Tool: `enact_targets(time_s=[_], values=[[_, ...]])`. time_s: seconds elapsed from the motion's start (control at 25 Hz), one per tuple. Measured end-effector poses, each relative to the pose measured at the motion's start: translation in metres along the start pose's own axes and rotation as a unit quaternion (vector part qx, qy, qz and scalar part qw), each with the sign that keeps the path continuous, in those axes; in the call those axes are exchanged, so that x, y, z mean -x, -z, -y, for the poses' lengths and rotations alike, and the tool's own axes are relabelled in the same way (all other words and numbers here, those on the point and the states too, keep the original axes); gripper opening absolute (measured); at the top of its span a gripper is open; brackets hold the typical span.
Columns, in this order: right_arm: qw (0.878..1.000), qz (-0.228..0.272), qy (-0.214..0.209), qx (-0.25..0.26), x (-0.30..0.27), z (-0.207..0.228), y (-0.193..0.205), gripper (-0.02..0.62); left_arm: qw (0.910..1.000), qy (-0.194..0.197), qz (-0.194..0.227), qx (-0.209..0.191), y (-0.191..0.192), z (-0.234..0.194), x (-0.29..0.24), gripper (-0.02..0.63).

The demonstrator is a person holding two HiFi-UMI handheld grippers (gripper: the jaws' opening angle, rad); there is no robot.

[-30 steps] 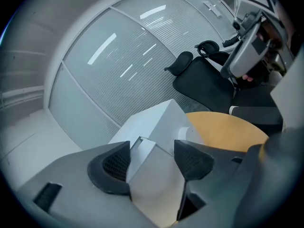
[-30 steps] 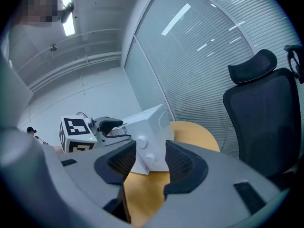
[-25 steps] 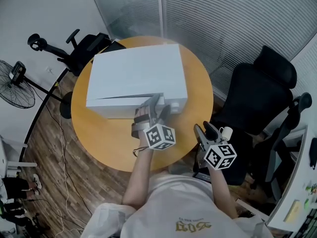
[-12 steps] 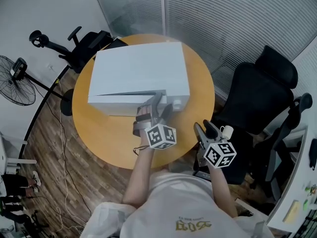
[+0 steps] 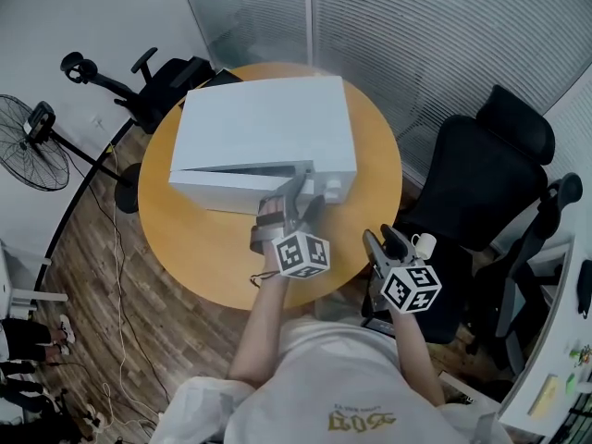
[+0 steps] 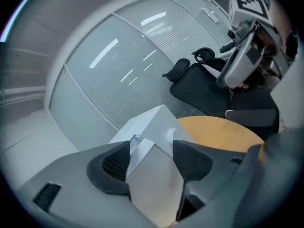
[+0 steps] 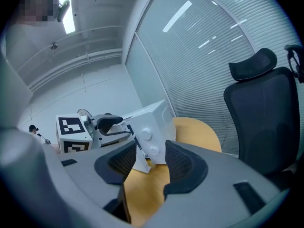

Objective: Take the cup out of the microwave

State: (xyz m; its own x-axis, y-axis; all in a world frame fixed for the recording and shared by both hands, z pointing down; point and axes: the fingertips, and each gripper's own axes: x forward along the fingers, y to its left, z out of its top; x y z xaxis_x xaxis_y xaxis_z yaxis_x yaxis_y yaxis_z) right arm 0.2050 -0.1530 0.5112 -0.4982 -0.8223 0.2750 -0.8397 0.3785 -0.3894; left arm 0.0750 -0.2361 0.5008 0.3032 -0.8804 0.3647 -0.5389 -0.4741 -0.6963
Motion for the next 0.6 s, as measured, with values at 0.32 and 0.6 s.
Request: enact_targets(time_s=[0.32, 0.6], values=[[1.000, -0.008, -0.021, 0.014, 0.006, -0.022, 0.010, 0.196, 0.9999, 0.005, 0.008, -0.006, 0.000, 0.010, 0.019, 0.282], [0.999, -0.014, -0.038, 0.017, 0.012, -0.039, 0.019, 0.196, 0.9999, 0.001, 0.011, -0.009, 0.001, 0.019, 0.038, 0.287]])
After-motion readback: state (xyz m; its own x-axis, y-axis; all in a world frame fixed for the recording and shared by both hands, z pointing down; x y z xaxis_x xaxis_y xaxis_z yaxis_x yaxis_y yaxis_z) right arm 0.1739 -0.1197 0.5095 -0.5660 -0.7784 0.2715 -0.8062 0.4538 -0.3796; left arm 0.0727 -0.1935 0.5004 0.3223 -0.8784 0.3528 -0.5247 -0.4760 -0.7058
